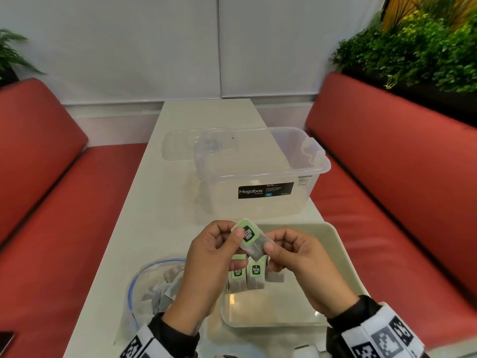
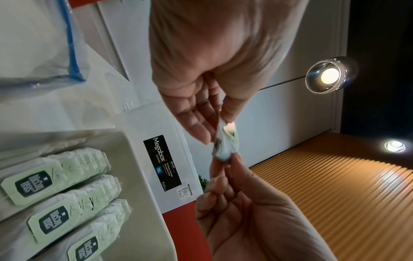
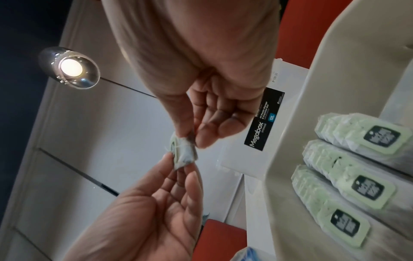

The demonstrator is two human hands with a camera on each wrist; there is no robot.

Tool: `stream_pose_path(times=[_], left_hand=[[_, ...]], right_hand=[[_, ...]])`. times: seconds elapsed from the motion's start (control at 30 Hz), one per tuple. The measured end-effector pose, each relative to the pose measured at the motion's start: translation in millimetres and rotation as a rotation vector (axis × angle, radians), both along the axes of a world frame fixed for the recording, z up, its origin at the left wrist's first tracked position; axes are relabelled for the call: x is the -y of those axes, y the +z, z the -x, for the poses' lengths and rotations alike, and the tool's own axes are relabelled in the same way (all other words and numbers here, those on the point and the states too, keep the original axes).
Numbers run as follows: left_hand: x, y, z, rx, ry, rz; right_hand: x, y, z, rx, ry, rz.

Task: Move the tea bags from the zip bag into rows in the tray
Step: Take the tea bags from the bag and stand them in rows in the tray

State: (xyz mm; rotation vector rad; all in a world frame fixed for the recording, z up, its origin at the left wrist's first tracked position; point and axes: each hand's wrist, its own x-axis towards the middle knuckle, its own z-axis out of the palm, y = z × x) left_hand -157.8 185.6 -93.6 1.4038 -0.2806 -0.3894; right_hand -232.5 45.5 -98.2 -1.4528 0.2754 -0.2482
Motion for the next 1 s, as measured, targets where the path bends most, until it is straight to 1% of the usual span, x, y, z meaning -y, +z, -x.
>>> stream_pose_path(times=[0.13, 0.53, 0.63, 0.73, 0.83, 0.9, 1.0], left_hand=[[2.8, 0.1, 1.2, 0.013, -0.01, 0.003], [9.6, -1.0, 4.5, 0.001, 0.032, 0.0], [11.1, -0.9, 5.1, 0.006, 0.036, -0.007], [12.5, -0.2, 6.4, 0.046, 0.025, -0.045], [13.2, 0.2, 6.6, 0.143, 0.046, -0.097], [14.0, 0.1, 6.5, 0.218, 0.052, -0.119], [15.7, 0.8, 8.3, 0.308, 0.017, -0.146]], right_hand=[[0.3, 4.4, 0.3, 0.038, -0.046, 0.12], [-2.3, 3.9, 4.5, 0.094, -0.063, 0.258], [-0.9, -0.3, 5.8, 0.087, -0.065, 0.221], [1.0, -2.8, 5.9, 0.077, -0.073, 0.196], [3.6, -0.4, 7.9, 0.066, -0.048, 0.127], [4.7, 1.9, 9.1, 0.037, 0.001, 0.071], [5.6, 3.3, 9.4, 0.021, 0.04, 0.031]])
